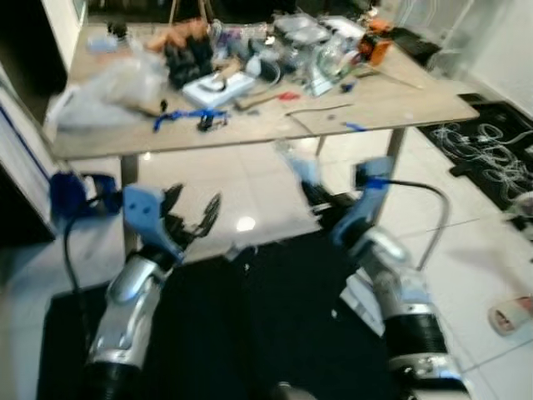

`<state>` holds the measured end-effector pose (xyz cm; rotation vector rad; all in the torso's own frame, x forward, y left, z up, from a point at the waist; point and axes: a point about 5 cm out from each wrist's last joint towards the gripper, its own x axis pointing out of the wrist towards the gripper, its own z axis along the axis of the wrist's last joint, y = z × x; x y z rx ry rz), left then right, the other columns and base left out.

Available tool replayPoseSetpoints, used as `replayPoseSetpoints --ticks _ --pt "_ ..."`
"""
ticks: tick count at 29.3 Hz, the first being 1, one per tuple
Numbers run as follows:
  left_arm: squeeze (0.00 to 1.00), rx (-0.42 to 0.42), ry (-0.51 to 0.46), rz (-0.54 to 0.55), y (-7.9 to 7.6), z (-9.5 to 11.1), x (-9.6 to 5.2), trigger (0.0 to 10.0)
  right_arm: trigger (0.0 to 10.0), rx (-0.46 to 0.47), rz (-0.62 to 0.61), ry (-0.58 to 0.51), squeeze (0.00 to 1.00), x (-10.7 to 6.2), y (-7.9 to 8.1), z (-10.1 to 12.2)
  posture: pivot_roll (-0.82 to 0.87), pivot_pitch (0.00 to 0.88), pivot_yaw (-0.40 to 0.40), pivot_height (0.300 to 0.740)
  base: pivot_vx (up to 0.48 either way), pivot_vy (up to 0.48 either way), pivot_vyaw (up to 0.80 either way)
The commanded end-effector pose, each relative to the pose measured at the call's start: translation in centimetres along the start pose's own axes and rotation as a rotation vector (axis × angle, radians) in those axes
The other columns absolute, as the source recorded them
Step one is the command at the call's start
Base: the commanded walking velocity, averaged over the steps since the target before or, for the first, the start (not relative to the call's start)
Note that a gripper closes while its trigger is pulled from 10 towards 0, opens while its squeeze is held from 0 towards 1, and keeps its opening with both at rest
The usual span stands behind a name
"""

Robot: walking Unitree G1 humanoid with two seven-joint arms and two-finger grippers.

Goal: Picking trash to rubbish bin

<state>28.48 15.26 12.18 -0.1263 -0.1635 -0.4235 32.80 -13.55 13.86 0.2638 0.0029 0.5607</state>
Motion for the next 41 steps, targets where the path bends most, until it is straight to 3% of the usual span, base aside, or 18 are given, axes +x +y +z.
replayPoseSetpoints --ticks 1,41 --pt "0.0 0.001 -0.005 -0.026 -0.44 0.09 0.3 10.0 10.0 -0.005 -0.032 0.013 0.0 -0.54 -0.81 -0.01 0.03 0.0 -0.049 0.74 0.0 0.0 -0.8" --pt "0.0 -0.008 -0.007 -0.076 -0.7 -0.07 0.39 10.0 10.0 -0.003 -0.025 0.037 0.0 -0.44 -0.87 -0.41 0.03 0.0 -0.052 0.74 0.0 0.0 -0.79"
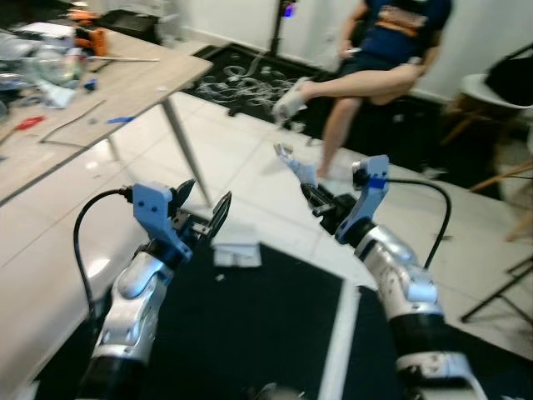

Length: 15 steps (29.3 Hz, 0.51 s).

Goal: Picking trash to rubbish bin

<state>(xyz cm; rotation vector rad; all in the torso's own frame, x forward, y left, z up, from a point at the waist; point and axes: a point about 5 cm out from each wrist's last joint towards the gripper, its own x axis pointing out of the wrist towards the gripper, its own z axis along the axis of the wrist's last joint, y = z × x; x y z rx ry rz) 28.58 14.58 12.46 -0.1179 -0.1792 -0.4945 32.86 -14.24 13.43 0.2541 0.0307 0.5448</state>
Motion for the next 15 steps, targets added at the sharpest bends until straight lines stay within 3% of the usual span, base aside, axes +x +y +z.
replayPoseSetpoints --ticks 1,15 --pt "0.0 -0.013 0.002 -0.004 -0.1 -0.23 -0.02 10.0 10.0 -0.002 -0.006 0.011 0.0 -0.09 -0.18 -0.19 0.03 0.0 -0.052 0.74 0.0 0.0 -0.79" --pt "0.0 -0.013 0.001 -0.012 -0.03 -0.14 0.03 10.0 10.0 -0.004 -0.005 0.01 0.0 -0.02 -0.17 -0.11 0.03 0.0 -0.049 0.74 0.0 0.0 -0.79"
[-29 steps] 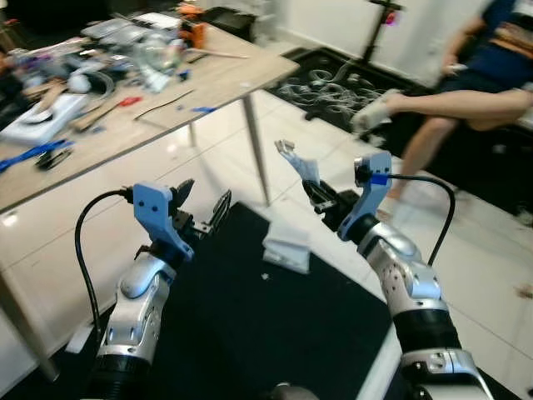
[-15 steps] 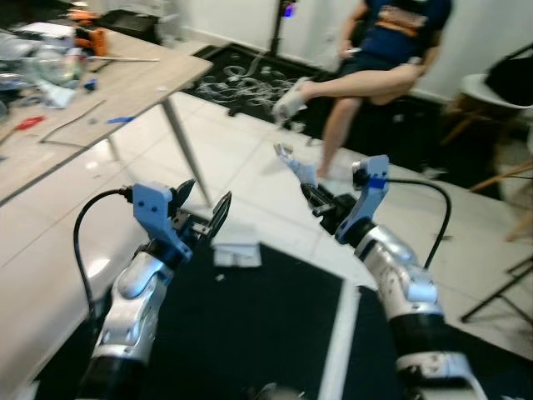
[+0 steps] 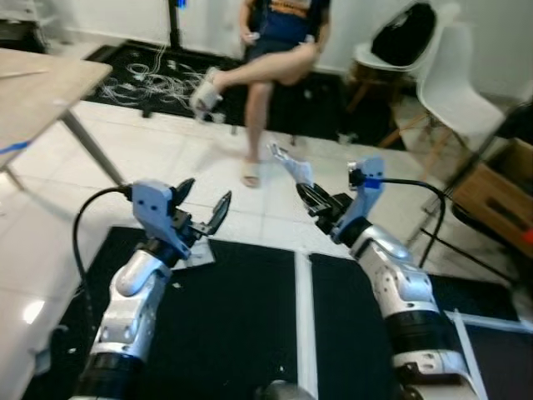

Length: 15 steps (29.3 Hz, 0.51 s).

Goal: Picking trash to rubbish bin

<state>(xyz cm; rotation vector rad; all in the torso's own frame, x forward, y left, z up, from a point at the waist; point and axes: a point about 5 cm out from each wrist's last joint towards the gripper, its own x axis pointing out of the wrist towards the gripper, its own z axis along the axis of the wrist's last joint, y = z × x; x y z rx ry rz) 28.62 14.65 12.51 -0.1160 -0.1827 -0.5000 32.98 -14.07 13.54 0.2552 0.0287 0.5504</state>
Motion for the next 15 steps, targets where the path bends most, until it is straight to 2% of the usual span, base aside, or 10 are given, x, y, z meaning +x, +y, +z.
replayPoseSetpoints --ticks 1,15 --pt "0.0 -0.015 0.003 -0.007 -0.12 -0.2 0.02 10.0 10.0 -0.004 -0.01 0.011 0.0 -0.23 -0.27 -0.18 0.03 0.0 -0.049 0.74 0.0 0.0 -0.79" --pt "0.0 -0.016 0.004 -0.013 -0.15 -0.24 0.02 10.0 10.0 -0.005 -0.009 0.012 0.0 -0.24 -0.28 -0.19 0.03 0.0 -0.049 0.74 0.0 0.0 -0.79"
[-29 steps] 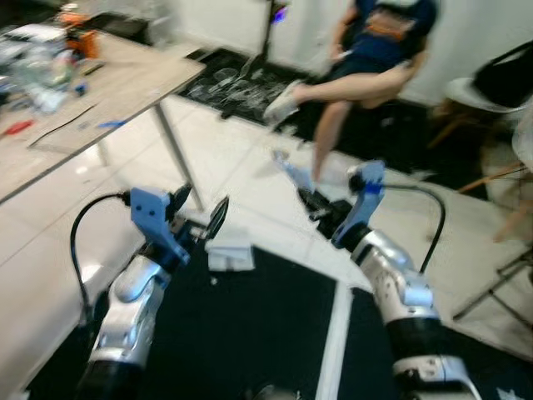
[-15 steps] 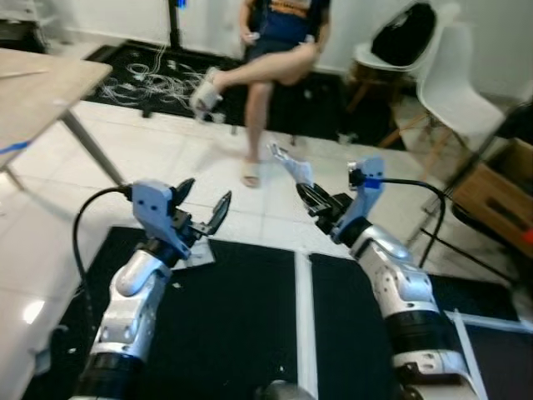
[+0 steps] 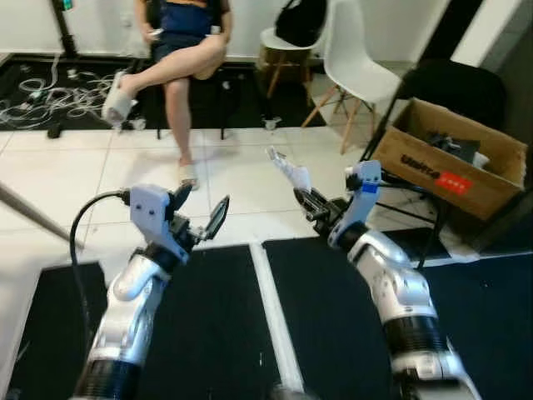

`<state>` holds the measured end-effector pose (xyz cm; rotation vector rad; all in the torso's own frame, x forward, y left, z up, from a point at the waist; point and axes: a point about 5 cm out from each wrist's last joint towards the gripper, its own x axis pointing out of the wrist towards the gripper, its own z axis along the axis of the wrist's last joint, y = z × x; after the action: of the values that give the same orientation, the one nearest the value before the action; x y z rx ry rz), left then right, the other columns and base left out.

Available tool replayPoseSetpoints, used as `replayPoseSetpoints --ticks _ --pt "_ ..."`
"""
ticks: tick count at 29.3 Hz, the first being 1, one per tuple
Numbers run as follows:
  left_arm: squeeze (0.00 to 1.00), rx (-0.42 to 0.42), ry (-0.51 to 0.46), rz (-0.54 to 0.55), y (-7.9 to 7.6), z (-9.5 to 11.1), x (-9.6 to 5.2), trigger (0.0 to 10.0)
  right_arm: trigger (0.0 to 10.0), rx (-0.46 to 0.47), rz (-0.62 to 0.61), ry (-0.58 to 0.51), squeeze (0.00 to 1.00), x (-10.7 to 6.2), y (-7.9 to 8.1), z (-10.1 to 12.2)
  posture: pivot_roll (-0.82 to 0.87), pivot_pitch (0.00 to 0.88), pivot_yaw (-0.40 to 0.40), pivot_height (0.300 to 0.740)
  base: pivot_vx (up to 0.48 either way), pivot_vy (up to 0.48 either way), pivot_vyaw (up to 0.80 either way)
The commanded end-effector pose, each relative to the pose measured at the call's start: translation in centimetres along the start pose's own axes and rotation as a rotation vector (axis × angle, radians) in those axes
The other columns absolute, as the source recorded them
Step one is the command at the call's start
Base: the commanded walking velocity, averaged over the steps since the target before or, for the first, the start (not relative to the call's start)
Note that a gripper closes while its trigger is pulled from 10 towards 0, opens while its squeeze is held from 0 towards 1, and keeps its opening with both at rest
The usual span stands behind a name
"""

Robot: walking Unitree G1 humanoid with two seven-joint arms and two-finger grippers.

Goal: Picking trash to rubbish bin

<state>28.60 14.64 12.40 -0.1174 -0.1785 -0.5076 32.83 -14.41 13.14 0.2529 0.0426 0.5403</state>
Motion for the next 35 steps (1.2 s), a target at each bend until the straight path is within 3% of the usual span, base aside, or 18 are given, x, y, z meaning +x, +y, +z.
replayPoseSetpoints --ticks 1,35 --pt "0.0 -0.013 0.0 -0.006 -0.13 -0.12 0.06 10.0 10.0 -0.007 0.003 0.0 0.0 0.09 0.03 0.12 0.03 0.0 -0.049 0.74 0.0 0.0 -0.79" --pt "0.0 -0.021 -0.002 -0.021 -0.2 -0.12 0.1 10.0 10.0 -0.012 0.008 0.0 0.0 0.1 0.1 0.18 0.03 0.0 -0.048 0.74 0.0 0.0 -0.79"
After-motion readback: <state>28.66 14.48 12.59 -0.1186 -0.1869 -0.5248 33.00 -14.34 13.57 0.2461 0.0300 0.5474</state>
